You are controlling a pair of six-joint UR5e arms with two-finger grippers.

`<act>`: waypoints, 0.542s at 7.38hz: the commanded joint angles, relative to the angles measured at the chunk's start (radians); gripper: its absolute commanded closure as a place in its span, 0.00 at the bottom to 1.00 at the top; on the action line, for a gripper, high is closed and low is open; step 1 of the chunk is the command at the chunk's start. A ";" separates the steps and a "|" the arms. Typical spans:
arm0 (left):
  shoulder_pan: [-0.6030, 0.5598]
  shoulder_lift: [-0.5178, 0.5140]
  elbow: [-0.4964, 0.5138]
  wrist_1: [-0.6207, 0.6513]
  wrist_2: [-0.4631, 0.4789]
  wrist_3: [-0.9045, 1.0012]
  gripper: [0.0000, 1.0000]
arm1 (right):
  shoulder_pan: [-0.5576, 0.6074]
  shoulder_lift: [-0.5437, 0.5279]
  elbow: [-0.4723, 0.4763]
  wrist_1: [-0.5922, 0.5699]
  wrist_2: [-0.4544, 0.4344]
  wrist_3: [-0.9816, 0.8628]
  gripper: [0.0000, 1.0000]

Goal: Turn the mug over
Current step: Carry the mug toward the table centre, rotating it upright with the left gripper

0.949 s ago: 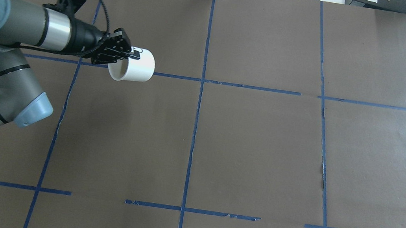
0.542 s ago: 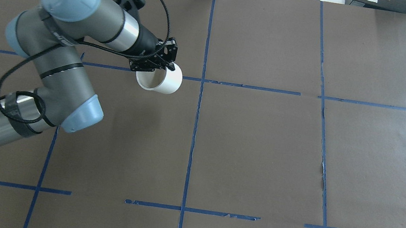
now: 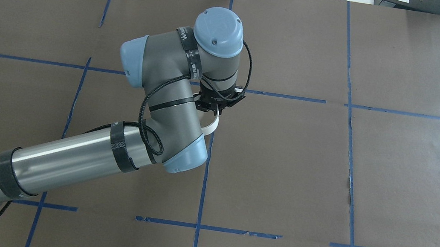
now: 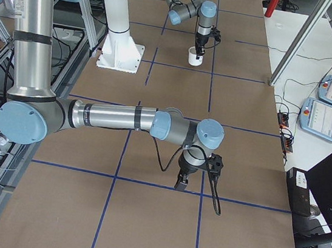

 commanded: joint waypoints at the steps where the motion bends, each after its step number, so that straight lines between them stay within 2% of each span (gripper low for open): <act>1: 0.017 -0.028 0.034 0.009 0.003 0.002 1.00 | 0.000 -0.001 0.000 0.000 0.000 0.000 0.00; 2: 0.017 -0.023 0.034 0.009 0.005 0.002 0.89 | 0.000 0.001 0.000 0.000 0.000 0.000 0.00; 3: 0.017 -0.020 0.031 0.009 0.005 0.001 0.31 | 0.000 0.001 0.000 0.000 0.000 0.000 0.00; 4: 0.017 -0.022 0.030 0.009 0.005 0.002 0.11 | 0.000 0.001 0.000 0.000 0.000 0.000 0.00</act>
